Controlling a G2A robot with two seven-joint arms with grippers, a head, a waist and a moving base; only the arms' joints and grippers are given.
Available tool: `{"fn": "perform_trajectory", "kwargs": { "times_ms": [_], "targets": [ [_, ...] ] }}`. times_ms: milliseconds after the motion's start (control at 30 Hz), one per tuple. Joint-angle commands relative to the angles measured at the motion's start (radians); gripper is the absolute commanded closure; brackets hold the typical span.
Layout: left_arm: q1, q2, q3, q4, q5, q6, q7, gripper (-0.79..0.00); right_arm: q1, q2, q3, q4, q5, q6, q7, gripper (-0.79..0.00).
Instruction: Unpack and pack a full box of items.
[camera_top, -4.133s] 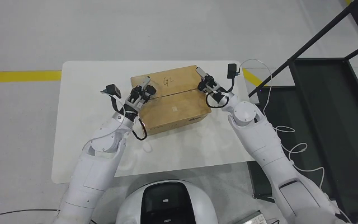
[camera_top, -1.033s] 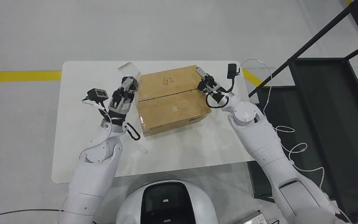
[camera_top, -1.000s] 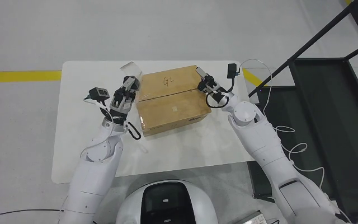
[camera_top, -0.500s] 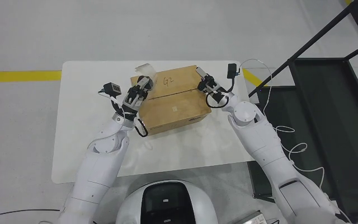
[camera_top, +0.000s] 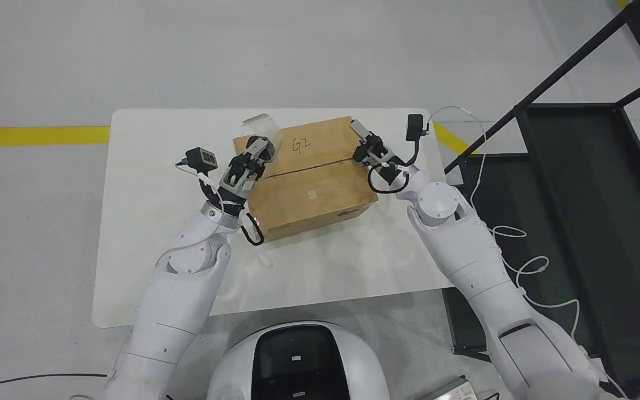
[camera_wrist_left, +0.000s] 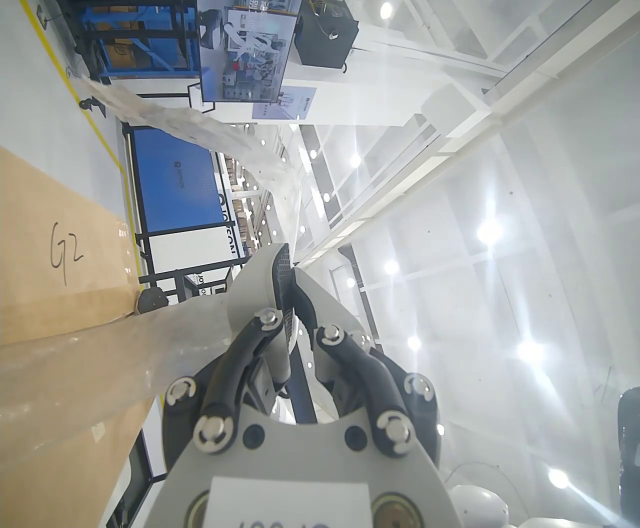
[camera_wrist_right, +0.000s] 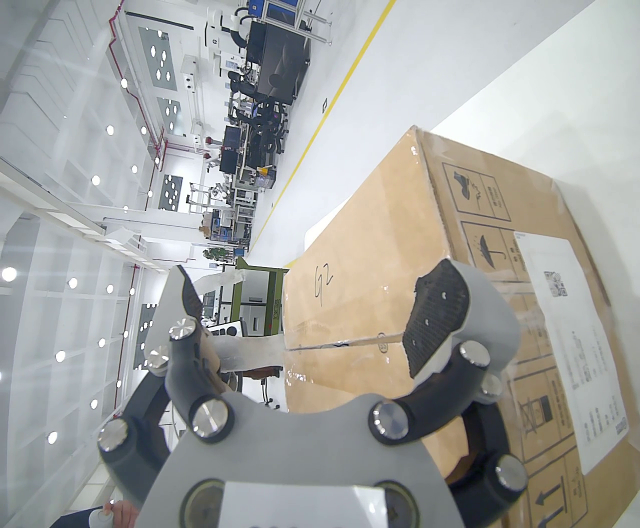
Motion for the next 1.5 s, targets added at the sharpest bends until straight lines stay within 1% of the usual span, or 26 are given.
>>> {"fn": "perform_trajectory", "kwargs": {
  "times_ms": [0,100,200,267,400,567,700,833,1000,1300,1467],
  "targets": [
    [0.010,0.002,-0.009,-0.017,0.008,0.011,0.013,0.000,-0.015,0.001,0.019,-0.021,0.017,-0.019,-0.012,-0.785],
    [0.025,0.004,-0.022,-0.040,0.017,0.026,0.021,0.000,-0.042,0.008,0.061,-0.038,0.018,-0.042,-0.039,-0.785],
    [0.031,0.005,-0.028,-0.047,0.024,0.044,0.023,0.000,-0.057,0.013,0.096,-0.016,0.000,-0.022,-0.066,-0.785],
    [0.029,0.005,-0.025,-0.043,0.025,0.061,0.021,0.000,-0.055,0.014,0.103,0.024,-0.013,-0.004,-0.068,-0.785],
    [0.015,0.002,-0.014,-0.032,0.036,0.080,0.014,0.000,-0.031,0.003,0.080,0.113,0.008,0.011,-0.046,-0.785],
    [-0.001,-0.001,-0.003,-0.030,0.057,0.092,0.020,0.000,0.001,-0.015,0.032,0.180,0.040,0.018,0.030,-0.785],
    [0.003,-0.001,-0.012,-0.042,0.077,0.093,0.040,0.000,0.009,-0.026,0.010,0.191,0.054,0.023,0.054,-0.785],
    [0.017,0.003,-0.042,-0.056,0.106,0.095,0.088,0.000,0.005,-0.035,-0.002,0.186,0.084,0.039,0.075,-0.785],
    [0.054,0.010,-0.091,-0.089,0.145,0.092,0.148,0.000,-0.008,-0.042,-0.011,0.163,0.108,0.066,0.092,-0.785],
    [0.164,0.024,-0.165,-0.188,0.209,0.090,0.210,0.000,-0.056,-0.053,-0.026,0.079,0.130,0.136,0.074,-0.785],
    [0.227,0.030,-0.210,-0.254,0.242,0.085,0.248,0.000,-0.083,-0.055,-0.015,0.034,0.143,0.147,0.052,-0.785]
  ]
}}
